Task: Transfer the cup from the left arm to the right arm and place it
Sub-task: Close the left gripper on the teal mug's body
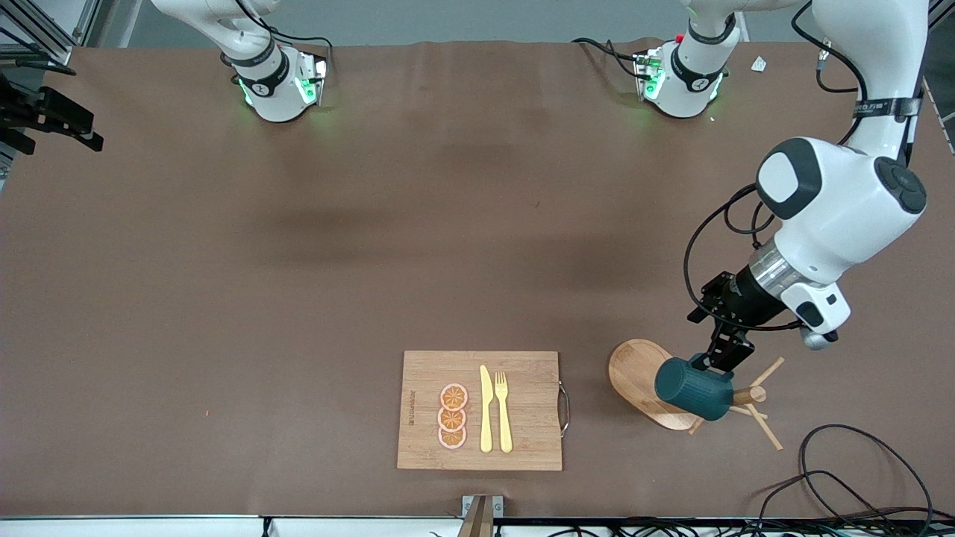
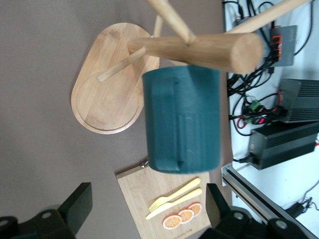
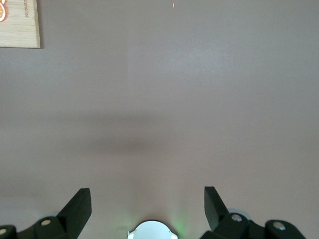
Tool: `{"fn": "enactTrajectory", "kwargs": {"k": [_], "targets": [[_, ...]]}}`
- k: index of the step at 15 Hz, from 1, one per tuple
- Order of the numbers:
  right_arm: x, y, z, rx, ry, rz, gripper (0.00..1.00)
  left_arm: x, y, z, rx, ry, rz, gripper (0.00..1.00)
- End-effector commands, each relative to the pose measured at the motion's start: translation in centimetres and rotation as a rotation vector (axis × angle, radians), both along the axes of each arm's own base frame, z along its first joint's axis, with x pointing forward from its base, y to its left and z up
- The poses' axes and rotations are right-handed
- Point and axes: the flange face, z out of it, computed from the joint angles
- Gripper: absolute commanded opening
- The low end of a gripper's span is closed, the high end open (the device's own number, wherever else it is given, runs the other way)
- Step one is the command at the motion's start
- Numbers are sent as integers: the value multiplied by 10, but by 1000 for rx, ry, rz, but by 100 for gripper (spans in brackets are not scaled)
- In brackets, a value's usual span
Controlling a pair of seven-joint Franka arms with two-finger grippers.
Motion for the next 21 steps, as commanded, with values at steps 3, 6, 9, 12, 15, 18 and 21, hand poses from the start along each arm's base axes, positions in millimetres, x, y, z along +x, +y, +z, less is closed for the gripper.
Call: {"fn": "enactTrajectory", "kwargs": {"k": [3, 6, 9, 12, 15, 18, 21], "targets": [[-9, -1, 2, -13, -7, 6, 100, 2, -4, -10, -16, 14, 13, 100], [-9, -1, 2, -15, -6, 6, 100, 7, -1, 1, -21, -10, 22, 100], [-9, -1, 2, -15, -6, 6, 100, 14, 4, -11, -14, -4, 12, 100], [-9, -2, 2, -15, -6, 4, 100, 23, 9, -9, -21, -15, 24, 100], [-9, -1, 2, -15, -6, 6, 100, 35, 8, -8, -30, -28, 28, 100], [-9, -1, 2, -14, -4, 6, 100, 43, 10, -15, -36, -26, 33, 100], [-9, -1, 2, -14, -4, 7, 100, 47, 15, -21, -35, -23, 38, 100]]}}
